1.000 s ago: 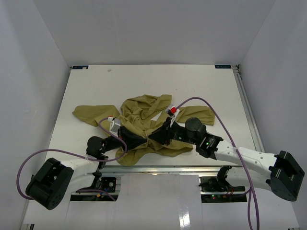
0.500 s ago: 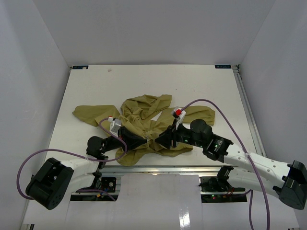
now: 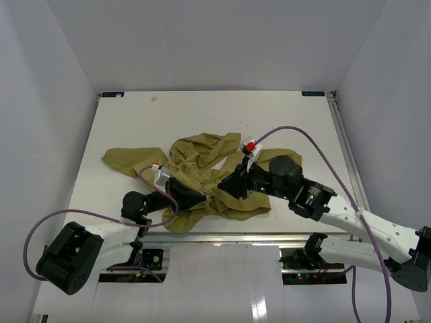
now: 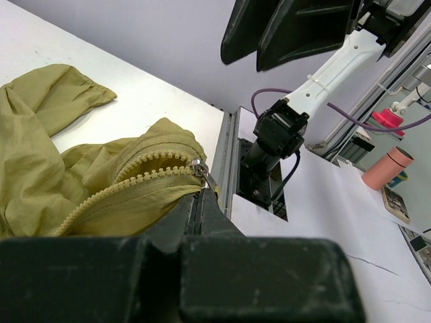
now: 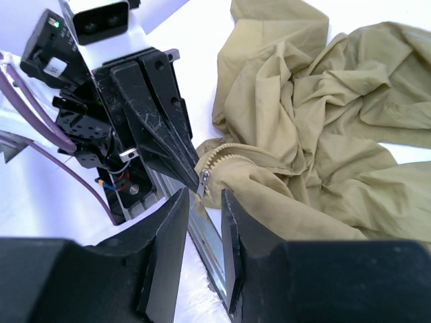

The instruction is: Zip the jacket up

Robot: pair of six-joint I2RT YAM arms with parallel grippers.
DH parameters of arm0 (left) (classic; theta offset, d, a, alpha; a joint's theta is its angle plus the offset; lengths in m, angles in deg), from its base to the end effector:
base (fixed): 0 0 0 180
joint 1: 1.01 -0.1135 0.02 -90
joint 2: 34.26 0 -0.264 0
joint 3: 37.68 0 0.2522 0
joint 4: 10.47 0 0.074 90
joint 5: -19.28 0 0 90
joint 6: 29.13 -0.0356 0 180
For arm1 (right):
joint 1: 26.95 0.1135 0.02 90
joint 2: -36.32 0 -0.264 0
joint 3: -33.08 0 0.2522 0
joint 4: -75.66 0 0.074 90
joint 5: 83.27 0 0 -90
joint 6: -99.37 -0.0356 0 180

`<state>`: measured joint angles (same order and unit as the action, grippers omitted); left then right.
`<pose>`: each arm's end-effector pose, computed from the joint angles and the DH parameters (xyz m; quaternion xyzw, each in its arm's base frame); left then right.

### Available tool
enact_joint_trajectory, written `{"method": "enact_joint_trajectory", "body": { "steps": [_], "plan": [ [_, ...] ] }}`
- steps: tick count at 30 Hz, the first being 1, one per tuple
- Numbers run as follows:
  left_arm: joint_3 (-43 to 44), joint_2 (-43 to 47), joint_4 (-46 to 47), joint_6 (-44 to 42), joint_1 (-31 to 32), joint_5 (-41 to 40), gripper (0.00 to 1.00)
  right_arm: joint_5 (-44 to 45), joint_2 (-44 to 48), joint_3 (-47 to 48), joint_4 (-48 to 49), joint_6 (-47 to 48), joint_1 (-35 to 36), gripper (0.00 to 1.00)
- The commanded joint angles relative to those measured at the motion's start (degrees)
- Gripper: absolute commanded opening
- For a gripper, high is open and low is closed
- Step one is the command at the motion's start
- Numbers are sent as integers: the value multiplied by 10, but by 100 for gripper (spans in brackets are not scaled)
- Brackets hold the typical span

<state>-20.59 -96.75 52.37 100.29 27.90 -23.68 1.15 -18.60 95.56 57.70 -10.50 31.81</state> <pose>0.1352 -0.1045 0.1975 0.2707 0.5698 -0.6105 0.4790 0.1142 0.1950 0.3430 -0.2848 0.7132 0.4340 0.4710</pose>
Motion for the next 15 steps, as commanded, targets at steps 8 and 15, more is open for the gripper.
{"method": "enact_joint_trajectory", "body": {
  "steps": [8,15],
  "plan": [
    [-3,18,47,-12,1,-2,0,132,-61,20,-3,-3,80,35],
    [-2,17,48,-12,1,-3,0,199,-82,31,-19,-13,127,37]
  ]
}}
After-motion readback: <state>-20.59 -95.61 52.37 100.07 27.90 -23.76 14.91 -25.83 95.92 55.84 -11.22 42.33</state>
